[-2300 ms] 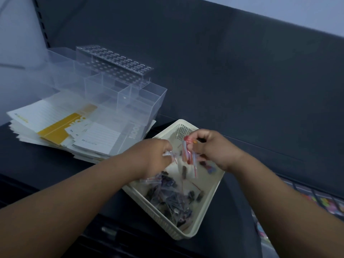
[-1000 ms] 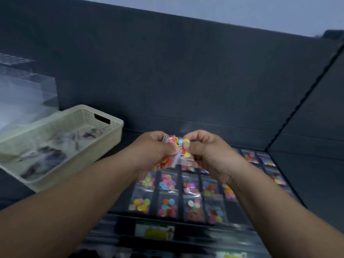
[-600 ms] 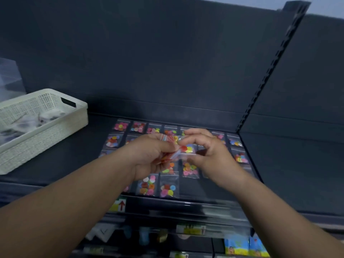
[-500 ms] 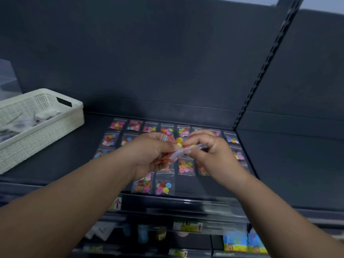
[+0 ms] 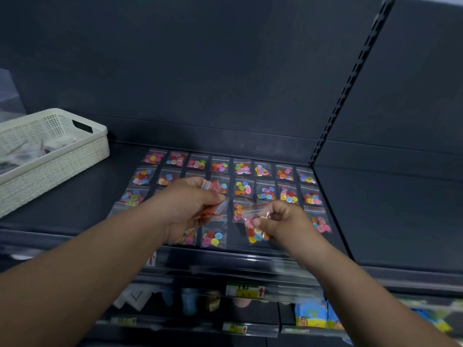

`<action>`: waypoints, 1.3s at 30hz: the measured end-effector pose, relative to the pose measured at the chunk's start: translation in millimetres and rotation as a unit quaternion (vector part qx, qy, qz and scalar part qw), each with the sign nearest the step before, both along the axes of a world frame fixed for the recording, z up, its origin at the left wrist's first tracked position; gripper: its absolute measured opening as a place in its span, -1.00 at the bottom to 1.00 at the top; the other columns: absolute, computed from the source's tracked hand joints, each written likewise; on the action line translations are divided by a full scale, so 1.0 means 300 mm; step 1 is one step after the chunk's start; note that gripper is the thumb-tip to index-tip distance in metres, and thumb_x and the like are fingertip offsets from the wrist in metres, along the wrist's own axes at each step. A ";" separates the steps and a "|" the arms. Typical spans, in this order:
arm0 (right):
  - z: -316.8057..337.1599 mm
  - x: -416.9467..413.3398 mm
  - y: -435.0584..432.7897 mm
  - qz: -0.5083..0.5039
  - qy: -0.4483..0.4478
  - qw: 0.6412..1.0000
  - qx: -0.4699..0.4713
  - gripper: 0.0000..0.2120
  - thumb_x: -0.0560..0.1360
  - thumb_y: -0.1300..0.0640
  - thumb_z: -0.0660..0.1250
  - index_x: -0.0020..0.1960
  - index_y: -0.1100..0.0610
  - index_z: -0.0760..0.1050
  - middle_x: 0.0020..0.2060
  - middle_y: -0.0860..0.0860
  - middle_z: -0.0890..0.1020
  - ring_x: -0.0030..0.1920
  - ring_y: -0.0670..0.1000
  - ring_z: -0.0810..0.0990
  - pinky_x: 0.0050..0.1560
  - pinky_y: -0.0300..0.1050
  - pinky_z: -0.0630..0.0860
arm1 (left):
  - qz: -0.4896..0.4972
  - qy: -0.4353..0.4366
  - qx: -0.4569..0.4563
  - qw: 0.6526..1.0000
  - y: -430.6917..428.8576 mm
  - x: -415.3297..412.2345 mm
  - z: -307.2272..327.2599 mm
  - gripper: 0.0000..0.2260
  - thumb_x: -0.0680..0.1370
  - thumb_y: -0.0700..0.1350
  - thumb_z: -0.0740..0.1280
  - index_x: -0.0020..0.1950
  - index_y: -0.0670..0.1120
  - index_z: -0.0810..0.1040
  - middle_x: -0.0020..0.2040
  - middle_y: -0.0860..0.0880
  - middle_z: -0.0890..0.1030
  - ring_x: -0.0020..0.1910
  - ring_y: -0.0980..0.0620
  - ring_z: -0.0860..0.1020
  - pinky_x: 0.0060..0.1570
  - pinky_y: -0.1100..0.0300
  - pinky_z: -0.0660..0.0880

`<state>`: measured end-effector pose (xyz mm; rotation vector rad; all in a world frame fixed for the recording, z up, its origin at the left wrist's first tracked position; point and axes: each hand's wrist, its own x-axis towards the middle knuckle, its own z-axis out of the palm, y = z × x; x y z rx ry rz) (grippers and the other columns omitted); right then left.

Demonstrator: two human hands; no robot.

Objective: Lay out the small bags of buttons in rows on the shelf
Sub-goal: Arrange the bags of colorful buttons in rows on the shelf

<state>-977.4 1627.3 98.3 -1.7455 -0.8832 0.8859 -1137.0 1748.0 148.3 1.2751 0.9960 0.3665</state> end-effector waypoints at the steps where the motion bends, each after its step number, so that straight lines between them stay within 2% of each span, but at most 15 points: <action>1: -0.010 -0.002 0.004 -0.010 0.000 1.000 -0.006 -0.91 0.48 0.26 0.39 -0.19 0.20 0.51 -0.52 -0.10 0.53 -0.52 -0.14 0.40 -0.49 -0.29 0.33 | 0.000 0.001 0.000 1.000 -0.003 -0.004 0.001 -0.92 0.48 -0.25 0.39 -0.10 -0.10 0.54 -0.32 -0.04 0.60 -0.35 0.06 0.53 -0.47 0.28 0.44; 5: -0.039 -0.002 0.012 -0.022 -0.038 0.998 -0.041 -0.87 0.52 0.17 0.35 -0.20 0.13 0.48 -0.40 0.04 0.52 -0.38 0.00 0.43 -0.34 -0.16 0.37 | 0.002 0.002 -0.010 1.000 -0.012 -0.022 0.002 -0.88 0.48 -0.24 0.40 -0.02 -0.09 0.56 -0.22 -0.05 0.63 -0.28 0.05 0.56 -0.40 0.24 0.46; 9: -0.061 -0.004 0.015 -0.014 -0.077 0.996 -0.051 -0.90 0.52 0.22 0.32 -0.13 0.24 0.47 -0.33 0.11 0.56 -0.33 0.03 0.46 -0.26 -0.05 0.44 | 0.003 0.002 -0.013 1.000 -0.015 -0.038 -0.003 -0.88 0.48 -0.24 0.39 0.00 -0.10 0.55 -0.18 -0.08 0.63 -0.22 0.02 0.57 -0.33 0.22 0.49; 12: -0.073 -0.007 0.016 -0.008 -0.128 0.991 -0.048 -0.91 0.52 0.24 0.31 -0.12 0.24 0.45 -0.30 0.12 0.54 -0.33 0.00 0.46 -0.29 -0.07 0.43 | 0.002 0.000 -0.014 1.000 -0.019 -0.043 -0.003 -0.88 0.48 -0.24 0.39 -0.01 -0.10 0.55 -0.16 -0.08 0.64 -0.20 0.01 0.58 -0.31 0.21 0.49; 15: -0.077 -0.011 0.014 -0.011 -0.136 0.990 -0.040 -0.92 0.52 0.23 0.31 -0.14 0.19 0.44 -0.24 0.19 0.59 -0.31 -0.01 0.48 -0.27 -0.07 0.45 | 0.001 0.002 -0.011 1.000 -0.021 -0.046 -0.004 -0.84 0.48 -0.23 0.40 0.04 -0.10 0.55 -0.09 -0.11 0.64 -0.16 0.00 0.59 -0.32 0.21 0.49; 18: -0.072 -0.014 0.014 -0.005 -0.123 0.992 -0.034 -0.93 0.53 0.23 0.30 -0.13 0.15 0.46 -0.22 0.10 0.65 -0.30 -0.02 0.52 -0.25 -0.07 0.48 | 0.004 0.002 -0.013 1.000 -0.021 -0.048 -0.002 -0.82 0.48 -0.23 0.40 0.06 -0.10 0.55 -0.06 -0.12 0.64 -0.14 -0.01 0.59 -0.29 0.20 0.50; 21: -0.072 -0.018 0.015 0.013 -0.128 0.991 -0.045 -0.92 0.55 0.20 0.28 -0.12 0.15 0.46 -0.36 -0.10 0.59 -0.33 -0.04 0.48 -0.29 -0.12 0.43 | 0.008 0.000 -0.016 1.000 -0.020 -0.050 -0.004 -0.69 0.47 -0.22 0.41 0.20 -0.10 0.51 -0.04 -0.11 0.63 -0.15 0.01 0.59 -0.35 0.22 0.48; 24: -0.078 -0.020 0.013 0.026 -0.151 0.986 -0.065 -0.89 0.56 0.18 0.26 -0.12 0.19 0.45 -0.39 -0.02 0.51 -0.36 -0.05 0.44 -0.29 -0.12 0.40 | 0.009 -0.002 -0.022 1.000 -0.018 -0.053 -0.013 -0.55 0.46 -0.23 0.42 0.34 -0.11 0.43 -0.01 -0.10 0.62 -0.19 0.03 0.60 -0.42 0.27 0.48; 30: -0.079 -0.019 0.015 0.008 -0.156 0.984 -0.080 -0.95 0.53 0.23 0.30 -0.12 0.15 0.47 -0.37 0.03 0.56 -0.39 -0.05 0.49 -0.37 -0.20 0.42 | 0.001 0.004 -0.021 1.000 -0.014 -0.050 -0.017 -0.84 0.48 -0.23 0.40 0.04 -0.10 0.54 -0.11 -0.10 0.64 -0.15 -0.01 0.60 -0.31 0.20 0.49; 33: -0.073 -0.027 0.029 -0.004 -0.128 0.990 -0.066 -0.88 0.51 0.27 0.33 -0.09 0.08 0.44 -0.33 0.03 0.55 -0.38 -0.08 0.48 -0.43 -0.32 0.37 | 0.004 0.009 -0.018 1.000 -0.011 -0.047 -0.020 -0.85 0.47 -0.23 0.41 0.02 -0.09 0.55 -0.08 -0.11 0.64 -0.13 -0.03 0.60 -0.30 0.18 0.49; 36: -0.076 -0.043 0.044 0.001 -0.129 0.990 -0.064 -0.85 0.49 0.27 0.36 -0.09 0.10 0.40 -0.33 0.02 0.47 -0.38 -0.08 0.44 -0.44 -0.31 0.37 | 0.005 0.012 -0.015 1.000 -0.013 -0.042 -0.017 -0.85 0.48 -0.23 0.40 0.03 -0.10 0.55 -0.08 -0.11 0.64 -0.13 -0.02 0.60 -0.32 0.19 0.47; 39: -0.085 -0.055 0.042 0.004 -0.203 0.976 -0.084 -0.84 0.48 0.18 0.39 -0.06 0.10 0.40 -0.31 -0.02 0.48 -0.32 -0.06 0.47 -0.35 -0.24 0.40 | 0.001 0.014 -0.011 1.000 -0.014 -0.040 -0.014 -0.84 0.48 -0.23 0.40 0.03 -0.09 0.56 -0.09 -0.11 0.64 -0.16 -0.01 0.59 -0.33 0.20 0.47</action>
